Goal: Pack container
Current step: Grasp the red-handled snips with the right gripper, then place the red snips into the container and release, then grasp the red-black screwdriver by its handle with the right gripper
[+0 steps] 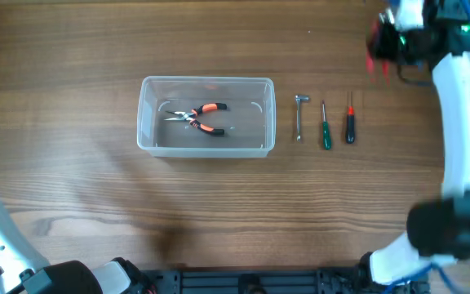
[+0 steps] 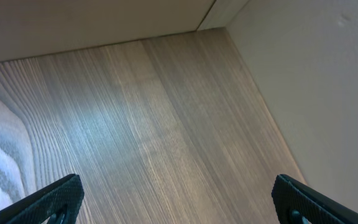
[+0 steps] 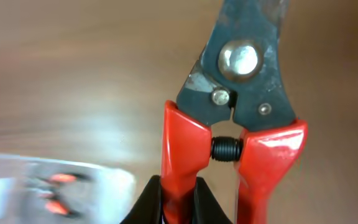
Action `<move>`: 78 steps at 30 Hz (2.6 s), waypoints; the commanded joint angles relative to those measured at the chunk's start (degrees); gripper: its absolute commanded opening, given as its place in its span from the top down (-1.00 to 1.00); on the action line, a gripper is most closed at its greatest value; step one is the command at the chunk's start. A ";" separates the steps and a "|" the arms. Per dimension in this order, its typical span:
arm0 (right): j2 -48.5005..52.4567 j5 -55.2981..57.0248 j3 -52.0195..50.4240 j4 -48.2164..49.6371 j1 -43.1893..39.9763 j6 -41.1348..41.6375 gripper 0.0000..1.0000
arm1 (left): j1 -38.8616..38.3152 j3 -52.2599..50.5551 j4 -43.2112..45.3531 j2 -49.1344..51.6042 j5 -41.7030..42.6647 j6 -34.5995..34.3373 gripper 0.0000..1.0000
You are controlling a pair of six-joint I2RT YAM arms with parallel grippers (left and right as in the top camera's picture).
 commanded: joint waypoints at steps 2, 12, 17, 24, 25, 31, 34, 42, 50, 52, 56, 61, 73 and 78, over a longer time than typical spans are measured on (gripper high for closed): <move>-5.27 -4.83 1.95 4.28 22.99 -22.75 0.91 | 0.24 0.57 0.13 -0.09 0.35 -0.55 -1.00; 16.17 9.07 -2.36 -0.57 37.42 -57.90 0.91 | 0.24 0.57 0.13 -0.09 0.35 -0.55 -1.00; 25.03 12.63 -2.40 -2.16 36.00 -62.75 0.91 | 0.24 0.57 0.13 -0.09 0.35 -0.55 -1.00; 28.52 12.33 -2.40 -2.34 32.65 -62.58 0.55 | 0.24 0.57 0.13 -0.09 0.35 -0.55 -1.00; 28.52 12.37 -2.38 -2.38 32.48 -62.31 0.19 | 0.24 0.57 0.13 -0.09 0.35 -0.55 -1.00; 19.76 16.39 1.53 -3.43 33.07 -55.17 0.02 | 0.24 0.57 0.13 -0.09 0.35 -0.55 -1.00; 11.63 22.03 5.75 -4.48 32.85 -43.74 -0.13 | 0.24 0.57 0.13 -0.09 0.35 -0.55 -1.00; -7.02 24.48 7.37 -10.01 11.96 -13.62 -0.31 | 0.24 0.57 0.13 -0.09 0.35 -0.55 -0.99; 6.64 2.01 -8.24 -13.16 -9.68 -5.03 -0.11 | 0.24 0.57 0.13 -0.09 0.35 -0.55 -1.00; 9.97 1.46 -10.58 -12.31 -9.11 -4.22 0.02 | 0.24 0.57 0.13 -0.09 0.35 -0.55 -1.00; 16.20 3.50 -11.58 -9.18 -7.32 -4.02 0.00 | 0.24 0.57 0.13 -0.09 0.35 -0.55 -0.99; 21.24 10.45 -12.17 -7.69 -4.44 -4.17 -0.02 | 0.24 0.57 0.13 -0.09 0.35 -0.55 -1.00; 21.90 13.16 -22.91 -1.42 -3.67 -2.47 0.04 | 0.24 0.57 0.13 -0.09 0.35 -0.55 -0.99; 21.90 13.16 -23.39 -0.39 -3.67 -1.03 0.45 | 0.24 0.57 0.13 -0.09 0.35 -0.55 -1.00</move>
